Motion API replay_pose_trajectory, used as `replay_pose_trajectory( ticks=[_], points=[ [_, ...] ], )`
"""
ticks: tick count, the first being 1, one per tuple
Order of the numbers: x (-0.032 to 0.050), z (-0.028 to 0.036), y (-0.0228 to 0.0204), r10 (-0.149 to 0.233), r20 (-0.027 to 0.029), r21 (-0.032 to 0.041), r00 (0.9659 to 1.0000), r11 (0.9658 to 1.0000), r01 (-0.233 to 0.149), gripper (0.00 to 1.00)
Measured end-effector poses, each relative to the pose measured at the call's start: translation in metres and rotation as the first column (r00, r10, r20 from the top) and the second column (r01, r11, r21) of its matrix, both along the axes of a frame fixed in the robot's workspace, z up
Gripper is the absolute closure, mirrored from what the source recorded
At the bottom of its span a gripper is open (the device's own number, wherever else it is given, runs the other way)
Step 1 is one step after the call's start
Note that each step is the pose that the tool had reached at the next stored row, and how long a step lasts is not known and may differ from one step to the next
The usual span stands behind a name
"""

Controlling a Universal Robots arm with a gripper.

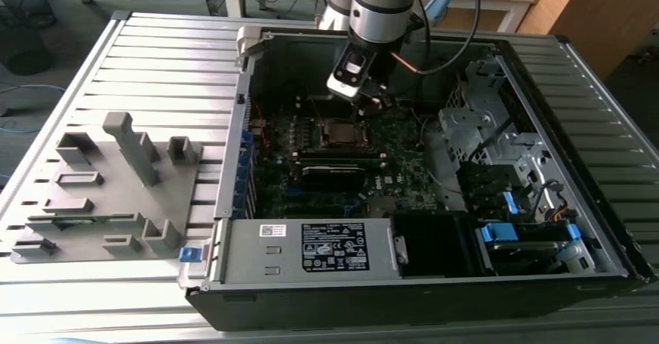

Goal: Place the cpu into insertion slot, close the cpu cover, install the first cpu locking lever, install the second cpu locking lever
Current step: 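Close the cpu cover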

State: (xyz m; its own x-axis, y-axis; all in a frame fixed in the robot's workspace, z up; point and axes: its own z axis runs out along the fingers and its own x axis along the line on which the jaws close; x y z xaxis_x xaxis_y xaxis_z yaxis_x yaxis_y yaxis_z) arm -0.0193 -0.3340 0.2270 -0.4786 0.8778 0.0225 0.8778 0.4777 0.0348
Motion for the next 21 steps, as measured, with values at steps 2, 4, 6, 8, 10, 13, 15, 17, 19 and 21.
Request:
replay_pose_trajectory(
  ticks=[2, 4, 6, 8, 10, 13, 15, 17, 19, 21],
  points=[
    [0.0000, 0.0000, 0.0000, 0.015, 0.0001, 0.0000, 0.9999, 0.9999, -0.015, 0.90],
    [0.0000, 0.0000, 0.0000, 0.020, 0.0001, 0.0000, 0.9998, 0.9998, -0.020, 0.90],
    [0.0000, 0.0000, 0.0000, 0.021, 0.0000, 0.0000, 0.9998, 0.9998, -0.021, 0.90],
    [0.0000, 0.0000, 0.0005, 0.021, 0.0000, -0.0013, 0.9998, 0.9998, -0.021, 0.90],
    [0.0000, 0.0000, 0.0006, 0.021, 0.0000, -0.0015, 0.9998, 0.9998, -0.021, 0.90],
    [0.0000, 0.0000, 0.0007, 0.021, 0.0000, -0.0016, 0.9998, 0.9998, -0.021, 0.90],
    [0.0000, 0.0000, 0.0007, 0.021, 0.0000, -0.0015, 0.9998, 0.9998, -0.021, 0.90],
    [0.0000, 0.0000, 0.0007, 0.021, 0.0000, -0.0015, 0.9998, 0.9998, -0.021, 0.90],
    [0.0000, 0.0000, 0.0007, 0.026, 0.0000, -0.0015, 0.9997, 0.9997, -0.026, 0.90],
    [0.0000, 0.0000, 0.0007, 0.036, 0.0000, -0.0015, 0.9993, 0.9993, -0.036, 0.90]
  ],
)
